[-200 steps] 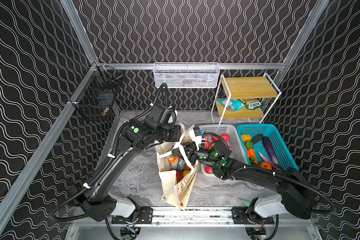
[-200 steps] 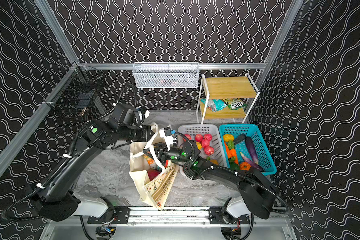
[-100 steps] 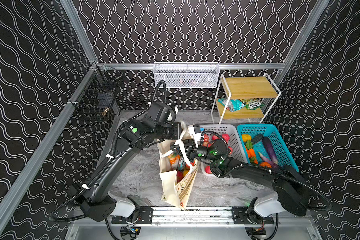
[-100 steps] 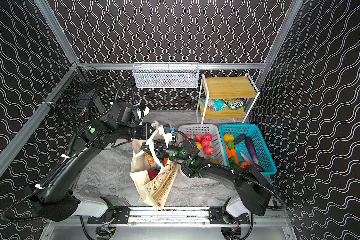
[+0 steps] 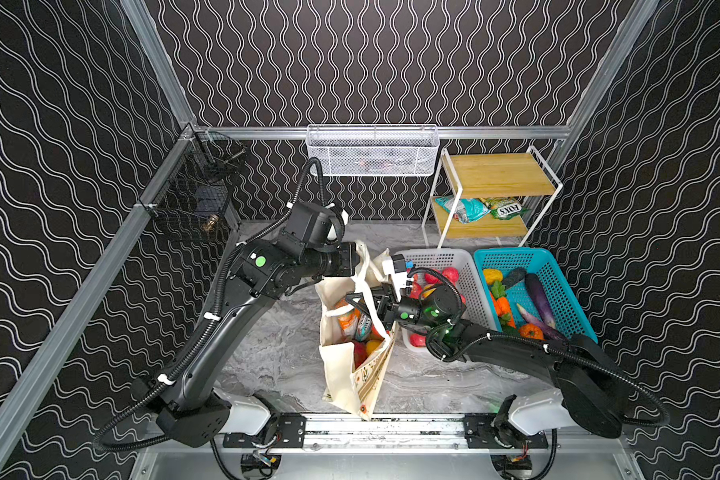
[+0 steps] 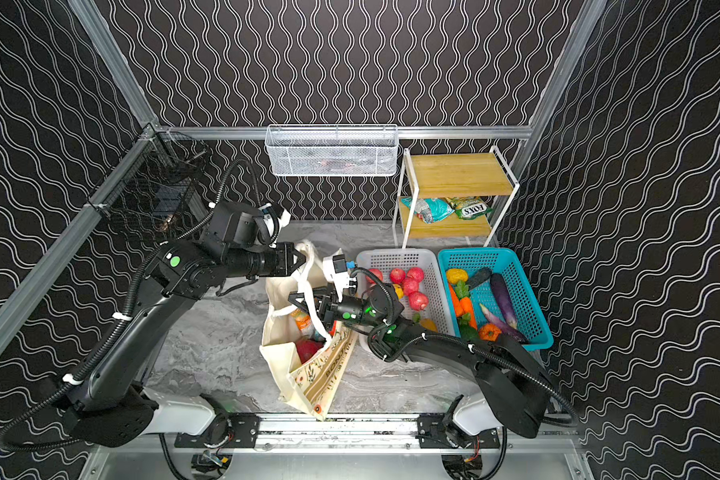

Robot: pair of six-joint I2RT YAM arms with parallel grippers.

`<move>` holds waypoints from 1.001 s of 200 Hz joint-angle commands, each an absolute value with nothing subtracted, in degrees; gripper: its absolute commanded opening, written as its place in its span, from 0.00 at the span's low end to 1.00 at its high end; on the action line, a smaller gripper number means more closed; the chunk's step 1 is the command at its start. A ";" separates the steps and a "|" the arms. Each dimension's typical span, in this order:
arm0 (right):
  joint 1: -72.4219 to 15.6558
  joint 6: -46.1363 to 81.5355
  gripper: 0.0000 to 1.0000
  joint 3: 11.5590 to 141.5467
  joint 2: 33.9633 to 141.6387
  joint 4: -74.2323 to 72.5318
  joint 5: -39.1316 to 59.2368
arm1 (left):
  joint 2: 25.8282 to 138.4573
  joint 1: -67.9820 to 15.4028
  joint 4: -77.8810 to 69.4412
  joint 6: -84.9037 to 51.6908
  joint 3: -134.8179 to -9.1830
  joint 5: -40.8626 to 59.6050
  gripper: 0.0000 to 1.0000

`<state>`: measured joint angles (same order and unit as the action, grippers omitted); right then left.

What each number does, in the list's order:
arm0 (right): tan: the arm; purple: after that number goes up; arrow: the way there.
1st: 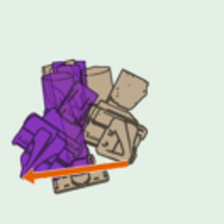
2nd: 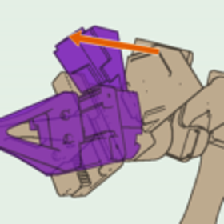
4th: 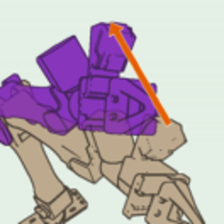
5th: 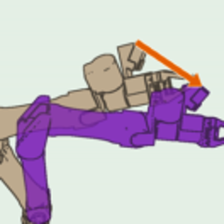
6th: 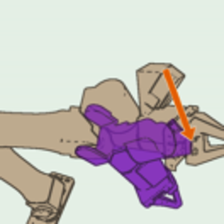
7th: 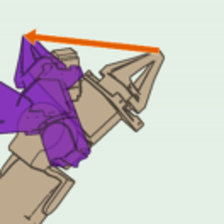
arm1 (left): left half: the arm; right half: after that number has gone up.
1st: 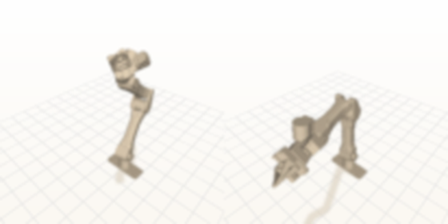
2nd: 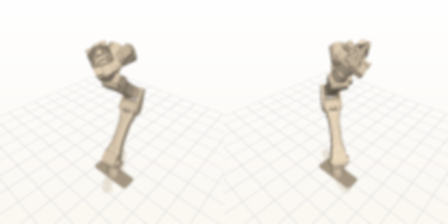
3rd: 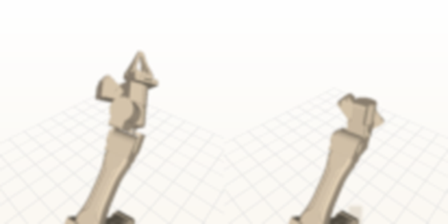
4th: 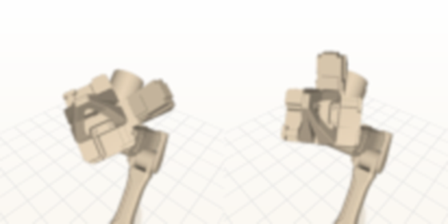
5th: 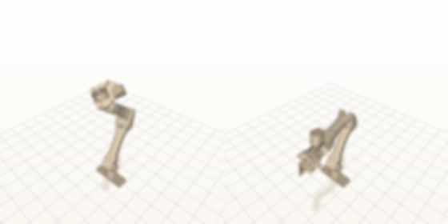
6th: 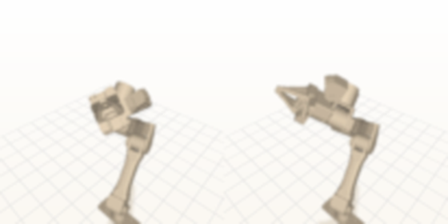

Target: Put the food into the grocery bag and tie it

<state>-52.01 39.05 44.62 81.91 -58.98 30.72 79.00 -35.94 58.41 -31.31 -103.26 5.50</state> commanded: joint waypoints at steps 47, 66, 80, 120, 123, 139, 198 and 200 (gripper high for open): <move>-51.16 30.65 0.03 43.05 76.09 -45.62 28.73 | 75.93 -32.79 59.33 -29.20 -101.25 1.63 0.00; -50.33 27.41 0.02 43.40 73.39 -42.44 25.23 | 74.53 -32.78 60.39 -28.82 -98.52 0.67 0.00; -49.76 25.15 0.02 43.91 71.41 -39.39 22.56 | 73.68 -32.70 61.52 -28.40 -96.24 -0.33 0.00; -49.22 20.34 0.01 43.06 66.73 -34.07 14.73 | 71.59 -31.36 63.57 -27.20 -92.47 -1.99 0.00; -49.18 20.17 0.01 42.88 66.47 -34.02 14.30 | 71.55 -31.30 63.77 -27.11 -92.38 -2.14 0.00; -48.36 20.30 0.00 41.91 64.86 -33.65 12.50 | 71.02 -30.78 64.48 -26.68 -91.47 -2.70 0.00; -42.74 21.26 0.00 38.88 59.93 -31.98 11.30 | 68.60 -25.68 66.01 -25.16 -87.99 -5.59 0.00; -42.54 21.27 0.00 38.75 59.72 -31.99 11.26 | 68.43 -25.47 65.94 -25.14 -87.85 -5.66 0.00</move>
<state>-44.93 21.58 39.72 61.98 -31.94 18.76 69.87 -28.45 60.47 -28.08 -88.71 8.78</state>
